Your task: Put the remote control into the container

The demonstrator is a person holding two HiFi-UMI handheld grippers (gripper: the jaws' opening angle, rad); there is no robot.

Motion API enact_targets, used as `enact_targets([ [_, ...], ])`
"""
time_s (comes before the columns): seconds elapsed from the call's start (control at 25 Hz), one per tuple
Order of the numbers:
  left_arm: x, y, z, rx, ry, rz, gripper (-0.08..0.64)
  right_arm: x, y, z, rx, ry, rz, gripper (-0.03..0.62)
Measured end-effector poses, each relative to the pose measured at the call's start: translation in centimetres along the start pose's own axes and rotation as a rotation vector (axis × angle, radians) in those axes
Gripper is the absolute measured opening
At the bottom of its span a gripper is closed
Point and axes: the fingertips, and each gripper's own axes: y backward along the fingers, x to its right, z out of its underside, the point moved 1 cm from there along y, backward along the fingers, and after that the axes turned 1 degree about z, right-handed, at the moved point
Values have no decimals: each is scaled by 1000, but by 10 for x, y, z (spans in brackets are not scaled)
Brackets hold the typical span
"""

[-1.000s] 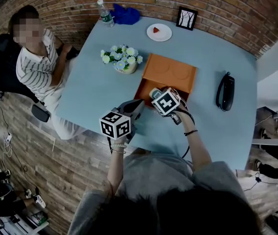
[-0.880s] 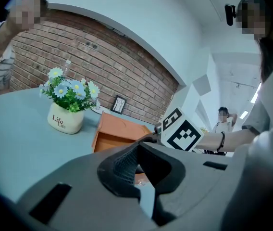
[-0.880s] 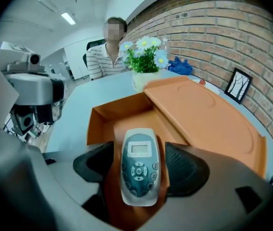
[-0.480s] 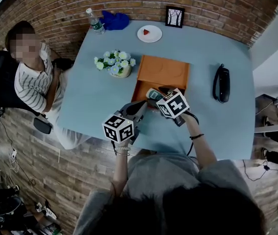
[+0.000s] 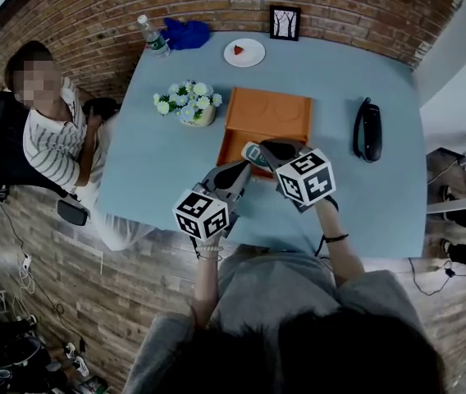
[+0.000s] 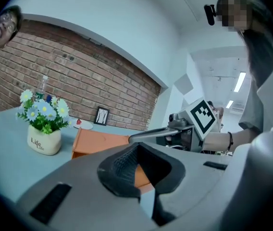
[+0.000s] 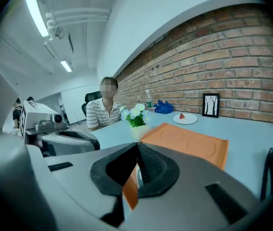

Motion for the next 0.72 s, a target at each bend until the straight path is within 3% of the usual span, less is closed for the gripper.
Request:
enact_targets([
  [0.2,17,1,-16,30,-67,-3,3,-8,22,-14,70,48,11,-2],
  [0.72,60,16,-36,115,-136,-2,3,-39,77,-42,255,119,0,-2],
])
